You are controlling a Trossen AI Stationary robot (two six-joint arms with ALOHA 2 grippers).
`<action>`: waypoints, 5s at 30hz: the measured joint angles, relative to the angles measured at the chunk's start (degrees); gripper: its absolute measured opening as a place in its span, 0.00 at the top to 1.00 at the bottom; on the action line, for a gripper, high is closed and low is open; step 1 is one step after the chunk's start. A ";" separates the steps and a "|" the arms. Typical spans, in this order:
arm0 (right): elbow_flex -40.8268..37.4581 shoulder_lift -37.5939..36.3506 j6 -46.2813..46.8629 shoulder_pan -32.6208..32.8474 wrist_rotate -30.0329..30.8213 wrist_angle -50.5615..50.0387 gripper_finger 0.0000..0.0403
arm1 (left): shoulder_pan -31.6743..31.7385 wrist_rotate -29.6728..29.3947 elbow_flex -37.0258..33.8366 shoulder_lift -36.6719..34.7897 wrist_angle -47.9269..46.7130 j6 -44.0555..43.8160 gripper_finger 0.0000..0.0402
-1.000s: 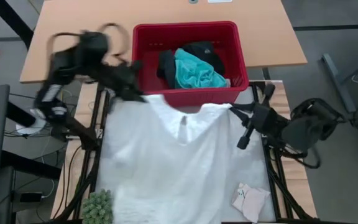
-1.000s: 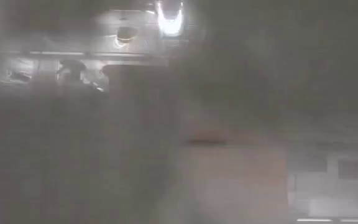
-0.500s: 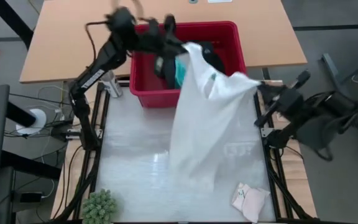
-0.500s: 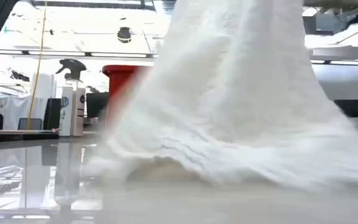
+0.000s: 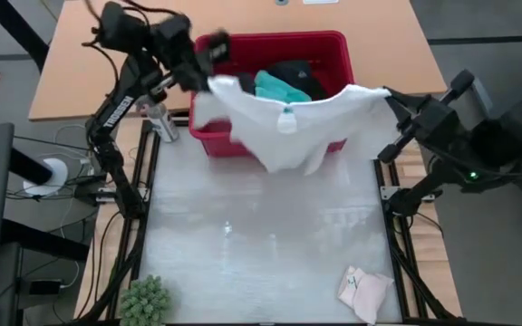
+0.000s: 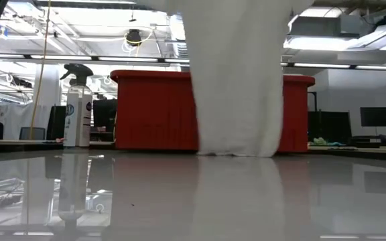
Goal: Fold Laundry from Bin
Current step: Fold the white blouse
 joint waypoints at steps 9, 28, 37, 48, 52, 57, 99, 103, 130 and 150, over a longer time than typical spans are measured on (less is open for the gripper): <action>-3.77 7.03 36.77 -0.09 -7.99 -25.60 0.95 | -1.14 -1.78 -2.23 -2.29 -56.71 33.03 1.00; -10.52 25.37 95.84 -4.38 -56.35 -38.44 0.81 | -23.55 -54.65 -27.99 -8.78 -101.57 51.39 0.98; -10.41 24.55 103.91 -0.58 -56.11 -41.10 0.60 | -38.48 -54.52 -41.66 -12.13 -100.29 49.80 0.81; -17.02 21.82 111.82 -13.35 -46.90 -53.84 0.50 | -39.74 -64.74 -43.78 -14.46 -85.08 41.29 0.76; -27.15 19.96 124.51 -21.32 -58.39 -53.84 0.50 | -37.88 -64.69 -43.78 -17.68 -74.61 33.70 0.78; -42.60 19.74 130.31 -27.48 -69.47 -54.26 0.50 | -35.07 -64.67 -43.78 -24.54 -60.98 24.88 0.79; -74.03 -12.10 159.20 0.74 -79.31 -18.96 0.82 | -38.88 -80.18 -50.07 -19.12 -50.37 16.75 0.79; -74.01 -8.91 158.61 7.44 -71.81 -12.08 0.65 | -40.62 -81.63 -50.07 -19.12 -55.68 16.00 0.79; -71.89 2.02 65.78 -50.98 -75.15 -5.22 0.46 | -47.64 -81.01 -80.04 -19.32 -20.22 -5.48 0.79; -71.80 18.96 73.69 -53.99 -87.86 -1.69 0.83 | -51.47 -96.06 -80.00 -18.71 -32.12 3.87 0.79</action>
